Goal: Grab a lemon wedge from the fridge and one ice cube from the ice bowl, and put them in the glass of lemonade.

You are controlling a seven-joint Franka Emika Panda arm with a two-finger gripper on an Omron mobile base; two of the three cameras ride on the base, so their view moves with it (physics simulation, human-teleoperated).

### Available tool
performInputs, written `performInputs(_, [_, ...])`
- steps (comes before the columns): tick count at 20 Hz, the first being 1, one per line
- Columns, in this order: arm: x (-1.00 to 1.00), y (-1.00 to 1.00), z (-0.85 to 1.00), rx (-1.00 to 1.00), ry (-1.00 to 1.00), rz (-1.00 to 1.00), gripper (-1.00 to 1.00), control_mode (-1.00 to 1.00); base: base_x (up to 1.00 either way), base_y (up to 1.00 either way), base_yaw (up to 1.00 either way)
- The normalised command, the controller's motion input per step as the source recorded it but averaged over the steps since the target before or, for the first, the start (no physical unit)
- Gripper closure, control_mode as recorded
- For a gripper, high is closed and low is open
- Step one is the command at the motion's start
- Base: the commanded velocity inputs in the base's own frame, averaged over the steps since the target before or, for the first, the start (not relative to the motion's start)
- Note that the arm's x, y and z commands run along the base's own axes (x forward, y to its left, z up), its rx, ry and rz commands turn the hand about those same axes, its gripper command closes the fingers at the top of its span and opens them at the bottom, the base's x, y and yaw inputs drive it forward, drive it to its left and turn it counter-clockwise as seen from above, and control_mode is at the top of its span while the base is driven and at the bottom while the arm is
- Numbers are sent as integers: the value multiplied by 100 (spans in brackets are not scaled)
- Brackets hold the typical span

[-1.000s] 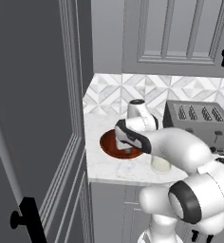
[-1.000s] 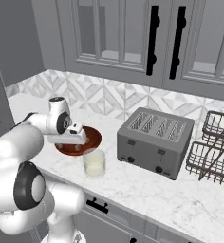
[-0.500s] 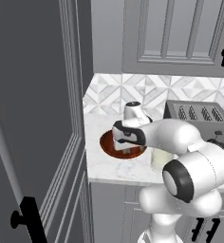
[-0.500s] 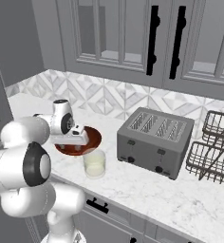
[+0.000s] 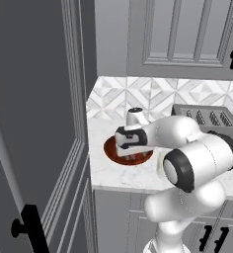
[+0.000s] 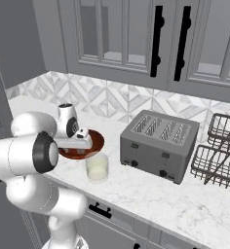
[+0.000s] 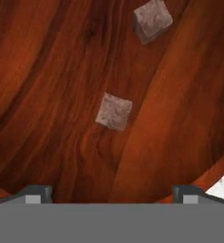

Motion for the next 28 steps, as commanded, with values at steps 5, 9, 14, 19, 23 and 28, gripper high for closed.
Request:
performInputs(5, [22,4,-22,0,0,0,-100,-100,0,0,0])
performInputs(9, [23,1,-18,0,0,0,-100,-100,0,0,0])
performInputs(14, [23,0,-17,0,0,0,-100,-100,0,0,0])
performInputs(19, [23,0,-17,0,0,0,100,-100,0,0,0])
performInputs(23, [19,0,-21,0,0,0,100,-100,0,0,0])
performInputs(28, [16,0,-21,0,0,0,100,-100,0,0,0])
